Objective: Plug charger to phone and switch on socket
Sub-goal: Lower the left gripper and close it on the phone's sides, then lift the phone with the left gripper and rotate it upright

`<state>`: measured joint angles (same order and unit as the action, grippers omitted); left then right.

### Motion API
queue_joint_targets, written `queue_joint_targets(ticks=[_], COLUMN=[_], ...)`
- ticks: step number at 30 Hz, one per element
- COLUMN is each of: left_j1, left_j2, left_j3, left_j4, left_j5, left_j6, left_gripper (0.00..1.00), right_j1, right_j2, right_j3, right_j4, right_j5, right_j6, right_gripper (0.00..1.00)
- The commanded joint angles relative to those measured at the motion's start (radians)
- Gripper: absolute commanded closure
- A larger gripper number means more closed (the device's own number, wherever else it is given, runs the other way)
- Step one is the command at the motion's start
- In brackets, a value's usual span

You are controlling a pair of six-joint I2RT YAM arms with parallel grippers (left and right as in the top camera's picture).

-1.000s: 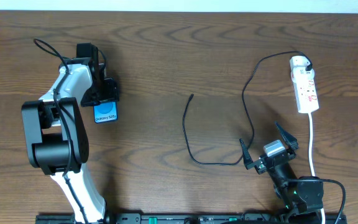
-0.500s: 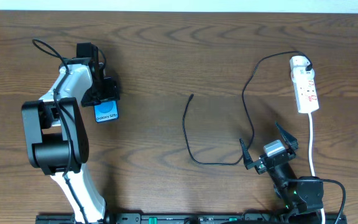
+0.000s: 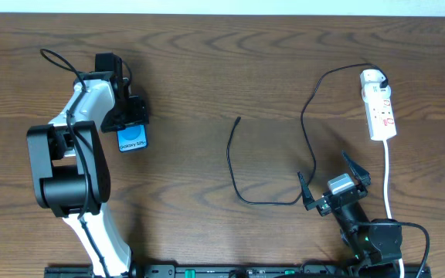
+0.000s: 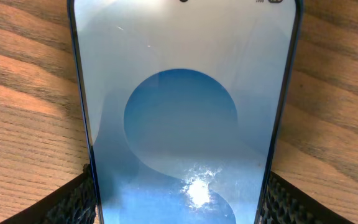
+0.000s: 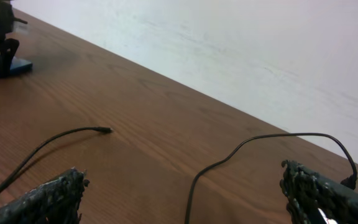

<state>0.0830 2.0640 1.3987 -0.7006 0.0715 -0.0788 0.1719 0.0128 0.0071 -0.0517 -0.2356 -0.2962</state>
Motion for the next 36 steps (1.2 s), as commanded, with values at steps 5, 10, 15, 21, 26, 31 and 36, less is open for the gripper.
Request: queue_joint_targets(ticks=[5, 10, 15, 21, 26, 31, 36], left_j1=[-0.013, -0.011, -0.011, -0.011, -0.011, -0.011, -0.011], left_j2=[0.029, 0.029, 0.029, 0.029, 0.028, 0.027, 0.027], left_j3=[-0.037, -0.037, -0.037, -0.037, -0.031, -0.004, 0.001], left_j4=[-0.064, -0.069, -0.072, -0.073, -0.101, -0.137, -0.162], left_j5=[0.069, 0.076, 0.075, 0.075, 0.075, 0.075, 0.074], left_j6=[0.005, -0.010, -0.009, -0.009, -0.009, -0.010, -0.022], left_gripper=[0.26, 0.26, 0.26, 0.26, 0.26, 0.27, 0.30], right_j1=[-0.007, -0.007, -0.007, -0.007, -0.007, -0.007, -0.007], right_j2=[-0.006, -0.006, -0.006, -0.006, -0.006, -0.006, -0.006], right_j3=[-0.002, -0.002, -0.002, -0.002, -0.002, -0.002, -0.002], right_j4=[-0.004, -0.004, -0.004, -0.004, -0.004, -0.004, -0.004], right_j5=[-0.006, -0.006, -0.006, -0.006, -0.006, -0.006, -0.006], right_j6=[0.011, 0.011, 0.011, 0.011, 0.011, 0.011, 0.011], right_gripper=[0.01, 0.01, 0.01, 0.01, 0.01, 0.01, 0.01])
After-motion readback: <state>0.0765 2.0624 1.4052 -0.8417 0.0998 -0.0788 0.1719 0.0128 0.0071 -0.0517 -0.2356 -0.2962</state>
